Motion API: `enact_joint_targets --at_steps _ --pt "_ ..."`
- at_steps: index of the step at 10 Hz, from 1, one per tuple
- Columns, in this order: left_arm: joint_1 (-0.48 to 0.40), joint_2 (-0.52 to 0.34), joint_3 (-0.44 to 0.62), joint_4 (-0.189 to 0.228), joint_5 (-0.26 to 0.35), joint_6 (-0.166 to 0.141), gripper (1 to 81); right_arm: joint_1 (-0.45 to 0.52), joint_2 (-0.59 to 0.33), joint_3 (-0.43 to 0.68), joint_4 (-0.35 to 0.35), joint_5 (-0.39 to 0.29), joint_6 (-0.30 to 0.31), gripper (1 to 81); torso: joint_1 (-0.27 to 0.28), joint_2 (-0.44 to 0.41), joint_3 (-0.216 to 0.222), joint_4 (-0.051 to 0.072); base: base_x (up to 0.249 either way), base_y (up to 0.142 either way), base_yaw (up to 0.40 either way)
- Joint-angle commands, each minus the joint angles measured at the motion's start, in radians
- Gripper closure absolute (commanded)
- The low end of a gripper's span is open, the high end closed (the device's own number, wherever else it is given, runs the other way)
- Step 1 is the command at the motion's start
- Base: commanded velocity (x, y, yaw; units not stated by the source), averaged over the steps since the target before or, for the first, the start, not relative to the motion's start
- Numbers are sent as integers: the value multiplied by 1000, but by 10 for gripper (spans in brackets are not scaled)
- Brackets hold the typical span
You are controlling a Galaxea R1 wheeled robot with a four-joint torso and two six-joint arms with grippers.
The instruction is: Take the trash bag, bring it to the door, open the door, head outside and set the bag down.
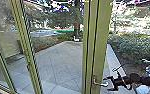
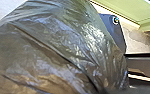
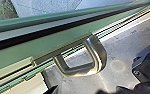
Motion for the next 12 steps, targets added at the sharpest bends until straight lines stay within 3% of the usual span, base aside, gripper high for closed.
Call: enact_joint_targets --at_steps 1,6,9,12 --pt "-55 -10 -3 -11 59 -3 811 141 32 -44 14 -36 28 10 0 0 0 0 0 0 0" --pt "-55 -4 -12 -9 59 -3 811 114 144 -194 -20 -64 68 10 0 0 0 0 0 0 0" --pt "-53 -2 -12 -9 59 -3 811 82 187 -276 -23 -65 68 10 0 0 0 0 0 0 0" --pt "-53 -1 -20 -11 59 -3 811 69 250 -369 -29 -108 68 10 0 0 0 0 0 0 0"
